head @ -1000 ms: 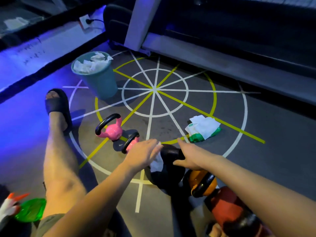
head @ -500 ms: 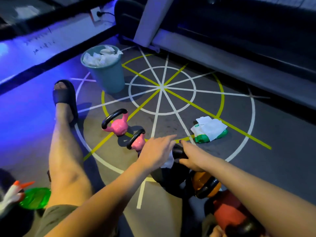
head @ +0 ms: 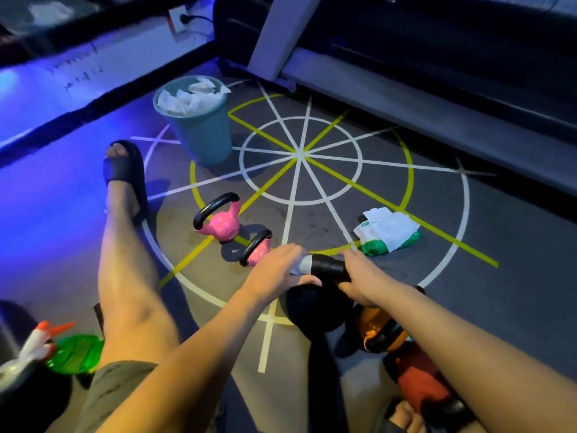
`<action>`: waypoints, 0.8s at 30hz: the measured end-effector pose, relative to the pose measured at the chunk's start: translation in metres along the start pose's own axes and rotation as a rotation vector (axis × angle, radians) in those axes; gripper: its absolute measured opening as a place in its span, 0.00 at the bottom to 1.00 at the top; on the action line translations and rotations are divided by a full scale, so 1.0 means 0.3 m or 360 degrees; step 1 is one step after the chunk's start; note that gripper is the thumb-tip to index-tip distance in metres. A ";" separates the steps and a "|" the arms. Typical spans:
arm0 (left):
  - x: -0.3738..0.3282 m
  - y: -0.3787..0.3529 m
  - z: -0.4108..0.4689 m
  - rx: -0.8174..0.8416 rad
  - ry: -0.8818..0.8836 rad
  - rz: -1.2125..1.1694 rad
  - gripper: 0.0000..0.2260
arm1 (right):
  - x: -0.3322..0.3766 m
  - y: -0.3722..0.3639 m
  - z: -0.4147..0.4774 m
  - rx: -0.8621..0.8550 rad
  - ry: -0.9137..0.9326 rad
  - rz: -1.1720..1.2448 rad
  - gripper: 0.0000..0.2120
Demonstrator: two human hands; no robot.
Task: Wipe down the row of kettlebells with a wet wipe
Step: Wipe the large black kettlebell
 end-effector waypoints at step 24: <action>0.061 -0.053 -0.084 -0.0112 0.0265 -0.0542 0.26 | 0.041 0.013 0.005 -0.0093 -0.0173 0.0032 0.17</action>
Point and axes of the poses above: each hand's wrist, its own z-axis towards the middle knuckle, its own y-axis out of the back of the hand, x = y × z, the point moved 5 cm from there along z, towards the middle knuckle, and after that the axes turned 10 degrees about x, right-handed, at the moved point
